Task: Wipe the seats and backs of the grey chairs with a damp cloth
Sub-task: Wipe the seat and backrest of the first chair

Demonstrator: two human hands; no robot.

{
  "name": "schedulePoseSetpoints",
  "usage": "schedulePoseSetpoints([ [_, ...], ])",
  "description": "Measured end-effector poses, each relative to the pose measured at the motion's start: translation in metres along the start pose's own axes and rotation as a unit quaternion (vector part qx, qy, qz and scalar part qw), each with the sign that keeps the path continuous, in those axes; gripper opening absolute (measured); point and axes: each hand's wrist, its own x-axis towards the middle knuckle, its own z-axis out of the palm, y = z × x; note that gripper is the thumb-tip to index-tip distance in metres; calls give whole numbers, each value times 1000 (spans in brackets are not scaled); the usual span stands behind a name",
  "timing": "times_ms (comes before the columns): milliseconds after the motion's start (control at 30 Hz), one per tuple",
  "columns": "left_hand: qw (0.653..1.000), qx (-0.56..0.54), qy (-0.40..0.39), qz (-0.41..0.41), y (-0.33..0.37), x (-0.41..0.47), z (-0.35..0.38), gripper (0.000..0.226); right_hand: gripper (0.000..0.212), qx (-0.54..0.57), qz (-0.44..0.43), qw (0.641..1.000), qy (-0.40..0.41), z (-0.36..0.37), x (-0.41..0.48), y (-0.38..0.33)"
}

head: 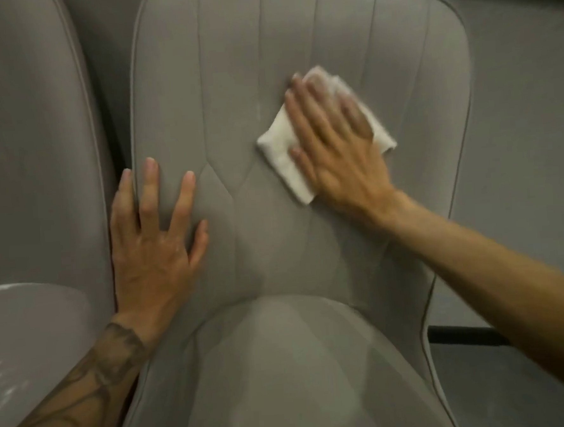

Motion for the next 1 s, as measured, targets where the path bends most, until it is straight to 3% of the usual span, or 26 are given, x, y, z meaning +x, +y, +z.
schedulePoseSetpoints([
  [100,1000,0,0,-3,-1,0,1,62,61,-56,121,988,74,-6,41,53],
  [200,1000,-1,7,-7,1,0,1,63,62,-45,246,962,110,-5,48,35],
  [267,1000,-1,7,-4,0,0,1,64,63,9,212,976,53,1,17,-6],
  [367,1000,-3,4,-3,1,-1,0,64,61,20,90,995,-40,1,-26,-30],
  [467,1000,3,9,-2,2,0,-2,63,61,-12,92,995,22,1,13,-5],
  [600,1000,4,3,-2,2,1,-1,63,59,11,235,962,138,2,95,-8],
  [667,1000,10,2,-3,2,1,-1,63,60,55,210,968,129,8,90,-46],
  [733,1000,15,7,-1,2,1,-2,63,61,107,117,986,57,10,60,-87],
  [833,1000,10,2,-3,4,1,-4,62,59,96,36,994,23,9,42,-85],
  [900,1000,2,-1,-4,4,3,-5,61,57,62,57,994,68,9,68,-63],
  [1000,1000,-10,1,-3,3,3,-4,59,55,58,173,973,139,9,121,-53],
])
